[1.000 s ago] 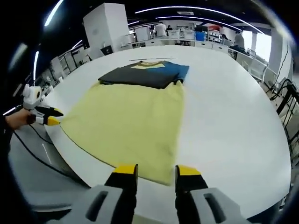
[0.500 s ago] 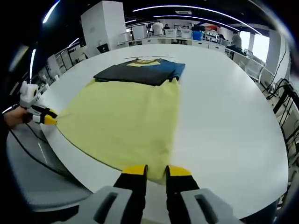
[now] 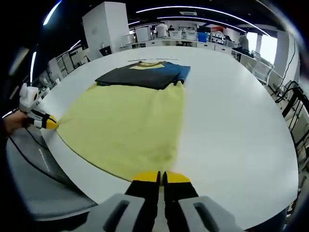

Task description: Fold the garment on the visible template until the final outline fits inside the template.

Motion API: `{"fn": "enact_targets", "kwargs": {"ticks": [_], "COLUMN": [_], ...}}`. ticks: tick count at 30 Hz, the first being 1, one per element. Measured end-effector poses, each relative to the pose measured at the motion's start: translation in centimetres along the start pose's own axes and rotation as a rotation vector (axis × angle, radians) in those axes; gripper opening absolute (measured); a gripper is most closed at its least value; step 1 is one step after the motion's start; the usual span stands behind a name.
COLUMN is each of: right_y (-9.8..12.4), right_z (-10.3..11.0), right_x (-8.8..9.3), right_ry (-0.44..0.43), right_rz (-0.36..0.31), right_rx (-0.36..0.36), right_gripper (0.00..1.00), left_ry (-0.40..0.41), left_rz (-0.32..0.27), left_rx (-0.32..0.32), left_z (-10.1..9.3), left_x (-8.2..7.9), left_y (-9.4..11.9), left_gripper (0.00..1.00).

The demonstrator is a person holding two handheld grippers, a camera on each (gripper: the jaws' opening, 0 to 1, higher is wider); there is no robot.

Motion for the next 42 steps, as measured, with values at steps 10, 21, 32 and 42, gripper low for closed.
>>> {"fn": "enact_targets", "kwargs": {"ticks": [10, 21, 32, 42], "right_y": [0.8, 1.7, 2.5, 2.9], "right_z": [0.6, 2.2, 2.8, 3.2], "right_x": [0.7, 1.7, 2.6, 3.2], "right_ry": [0.007, 0.012, -0.007, -0.002], "right_rz": [0.026, 0.048, 0.065, 0.086], "right_rx": [-0.031, -0.065, -0.083, -0.094], "right_gripper": [0.00, 0.00, 0.00, 0.00], "left_ry": [-0.032, -0.075, -0.062, -0.066], "left_rz": [0.046, 0.097, 0.128, 0.164], "left_rx": [0.045, 0.061, 0.063, 0.072], "left_z": [-0.1, 0.0, -0.8, -1.2], "left_x": [0.6, 1.9, 2.9, 3.7], "left_y": [0.9, 2.0, 3.1, 3.5], "left_gripper": [0.00, 0.00, 0.00, 0.00]}}
Point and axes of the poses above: the point that each gripper's makers call its tool centre point, and the gripper's own axes: y roughly backward along the fingers, z roughly to its left, x roughly out of its underside, the point moved 6 cm from there along y, roughly backward along the fingers, and after that the axes turned 6 degrees about -z, right-handed, at the moved point
